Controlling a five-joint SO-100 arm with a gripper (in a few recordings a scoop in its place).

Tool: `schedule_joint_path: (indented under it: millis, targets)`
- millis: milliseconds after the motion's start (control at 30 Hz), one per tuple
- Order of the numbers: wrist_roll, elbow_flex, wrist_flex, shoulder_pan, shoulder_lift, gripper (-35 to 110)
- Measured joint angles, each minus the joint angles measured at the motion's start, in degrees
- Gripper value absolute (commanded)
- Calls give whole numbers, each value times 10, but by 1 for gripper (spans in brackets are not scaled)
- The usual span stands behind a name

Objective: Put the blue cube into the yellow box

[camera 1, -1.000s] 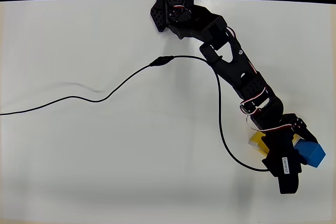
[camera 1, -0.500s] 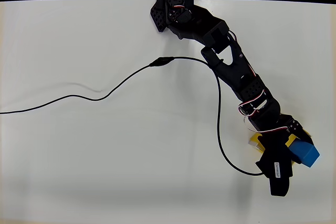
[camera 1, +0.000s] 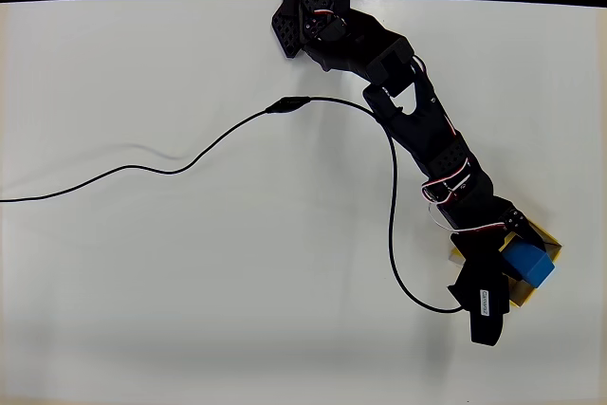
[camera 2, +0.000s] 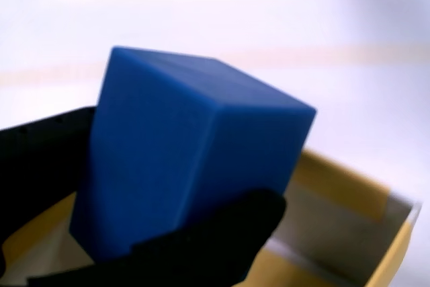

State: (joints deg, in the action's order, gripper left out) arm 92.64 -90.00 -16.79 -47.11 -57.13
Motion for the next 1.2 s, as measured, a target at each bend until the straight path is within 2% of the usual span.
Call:
schedule_joint_path:
  millis: [267,700,1000,1200]
  targets:
    - [0,-25,-18,0,0,21]
    - [-4,-28,-19,11,5,33]
    - [11,-28,-13,11,5,32]
    - [35,-28,49,11,-22,26]
